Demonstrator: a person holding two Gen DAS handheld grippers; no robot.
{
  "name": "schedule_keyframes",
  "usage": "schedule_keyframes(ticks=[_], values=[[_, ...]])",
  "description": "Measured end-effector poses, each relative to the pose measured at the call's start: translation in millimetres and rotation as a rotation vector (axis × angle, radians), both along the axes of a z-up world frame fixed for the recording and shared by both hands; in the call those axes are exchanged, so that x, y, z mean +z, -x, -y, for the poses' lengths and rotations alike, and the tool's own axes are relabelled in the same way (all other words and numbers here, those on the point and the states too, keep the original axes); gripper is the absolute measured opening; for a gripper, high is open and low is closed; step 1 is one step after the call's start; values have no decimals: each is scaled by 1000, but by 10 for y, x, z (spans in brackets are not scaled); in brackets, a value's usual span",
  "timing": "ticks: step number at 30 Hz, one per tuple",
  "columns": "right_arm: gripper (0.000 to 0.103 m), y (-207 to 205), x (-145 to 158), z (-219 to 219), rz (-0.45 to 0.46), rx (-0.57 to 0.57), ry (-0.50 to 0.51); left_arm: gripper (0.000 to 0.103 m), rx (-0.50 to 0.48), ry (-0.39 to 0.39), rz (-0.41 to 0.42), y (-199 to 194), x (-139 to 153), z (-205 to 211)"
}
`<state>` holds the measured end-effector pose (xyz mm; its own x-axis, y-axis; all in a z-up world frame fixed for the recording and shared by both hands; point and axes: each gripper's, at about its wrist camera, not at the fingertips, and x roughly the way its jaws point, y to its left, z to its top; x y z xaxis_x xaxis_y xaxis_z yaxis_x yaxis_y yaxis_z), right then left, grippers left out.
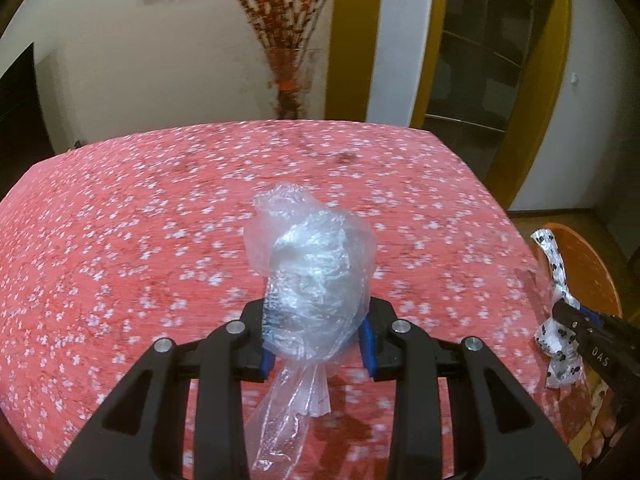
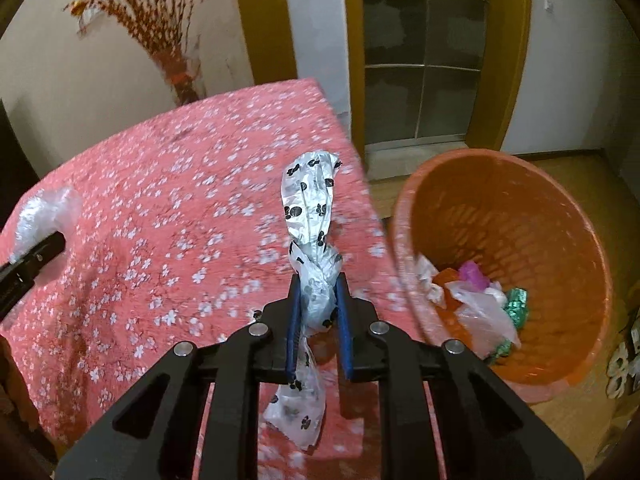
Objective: Collect trash
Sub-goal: 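Lift the patterned bag toward the basket with the right gripper, then carry the patterned bag and clear plastic bag over the orange basket with both grippers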
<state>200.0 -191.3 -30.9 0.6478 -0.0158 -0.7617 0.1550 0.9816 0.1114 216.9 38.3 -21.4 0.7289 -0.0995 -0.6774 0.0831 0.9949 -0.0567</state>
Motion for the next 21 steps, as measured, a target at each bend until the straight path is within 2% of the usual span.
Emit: schedule_keyframes(ticks=[13,21], values=[[16,414,174,619,72,-110,-34,33,-156,4,21,161,165,892],[16,596,219,1053,101,-188,-39,33,-280,56,3,240,185,1565]])
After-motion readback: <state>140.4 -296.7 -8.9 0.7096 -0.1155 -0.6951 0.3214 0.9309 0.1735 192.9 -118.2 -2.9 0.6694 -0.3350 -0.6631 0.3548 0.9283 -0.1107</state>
